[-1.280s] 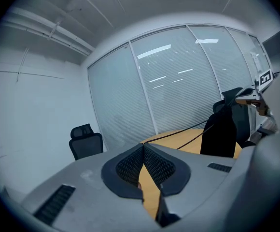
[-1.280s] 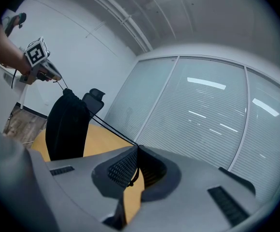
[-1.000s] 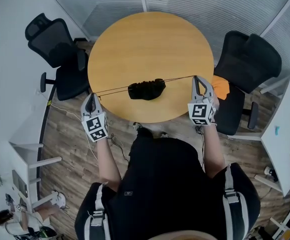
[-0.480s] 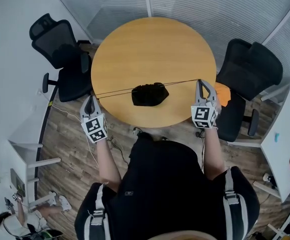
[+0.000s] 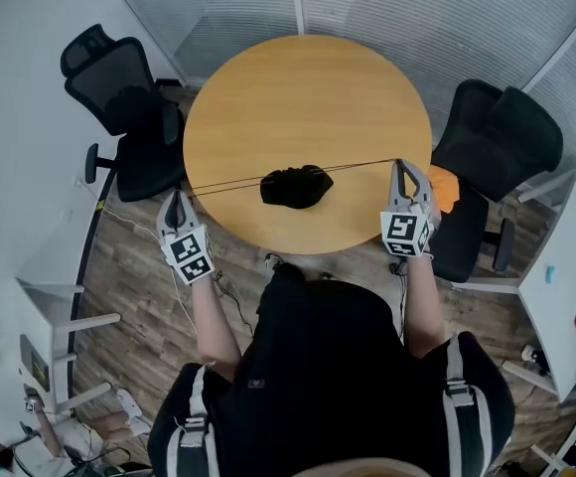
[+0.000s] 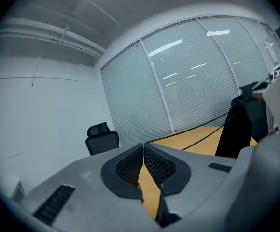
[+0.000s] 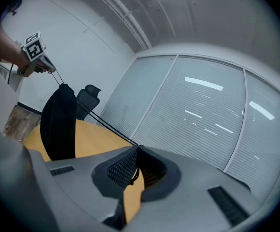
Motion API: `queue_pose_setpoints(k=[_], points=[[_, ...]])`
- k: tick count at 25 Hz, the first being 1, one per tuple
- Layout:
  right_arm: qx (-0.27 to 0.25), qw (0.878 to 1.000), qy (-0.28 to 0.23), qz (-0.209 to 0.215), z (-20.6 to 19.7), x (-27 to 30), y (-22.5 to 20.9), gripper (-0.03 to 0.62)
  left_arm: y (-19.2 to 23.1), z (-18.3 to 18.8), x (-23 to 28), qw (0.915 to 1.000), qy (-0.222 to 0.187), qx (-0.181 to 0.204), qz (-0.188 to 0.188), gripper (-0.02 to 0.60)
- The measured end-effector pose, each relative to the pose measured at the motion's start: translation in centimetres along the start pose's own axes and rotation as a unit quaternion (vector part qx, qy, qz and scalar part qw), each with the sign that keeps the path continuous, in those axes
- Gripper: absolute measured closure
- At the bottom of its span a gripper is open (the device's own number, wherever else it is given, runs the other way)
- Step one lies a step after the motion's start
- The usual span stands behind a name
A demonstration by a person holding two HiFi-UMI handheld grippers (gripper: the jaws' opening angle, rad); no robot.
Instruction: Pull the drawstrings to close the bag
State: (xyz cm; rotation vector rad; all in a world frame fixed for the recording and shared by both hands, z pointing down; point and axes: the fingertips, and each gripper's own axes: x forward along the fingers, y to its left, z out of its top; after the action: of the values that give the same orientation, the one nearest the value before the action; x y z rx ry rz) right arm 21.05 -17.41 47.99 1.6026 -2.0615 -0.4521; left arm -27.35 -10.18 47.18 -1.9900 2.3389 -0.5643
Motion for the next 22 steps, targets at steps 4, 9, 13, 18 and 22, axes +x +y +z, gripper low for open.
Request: queue_pose_setpoints(k=[4,9,13,18,22], points=[[0.000,1.000,0.001,-0.002,0.1,0.0,0.2,0.534,0.8,-0.2,-0.1,1.0000,0.001,-0.003,0.004,0.565],[0.006,1.000,-0.001,-0.001,0.3,0.1,0.5,0.534,1.6,-0.4,-0.1,0.9997,0.008,-0.005,0.022,0.563],[0.010,1.000,-0.002,0.000,0.3,0.3,0.7,0.534,2.0,-0.5,-0.1,0.9996,0.010,0.002,0.027,0.563],[0.009,1.000,-0.003,0.003,0.0,0.5,0.9,0.534,2.1,-0.8,0.1,0.9995,0.012,-0.001,0.028,0.563],[0.006,1.000,0.001,0.003,-0.3,0.8,0.8,0.534,1.8,-0.8,0.3,0.9996,0.014,-0.003,0.026,0.563]])
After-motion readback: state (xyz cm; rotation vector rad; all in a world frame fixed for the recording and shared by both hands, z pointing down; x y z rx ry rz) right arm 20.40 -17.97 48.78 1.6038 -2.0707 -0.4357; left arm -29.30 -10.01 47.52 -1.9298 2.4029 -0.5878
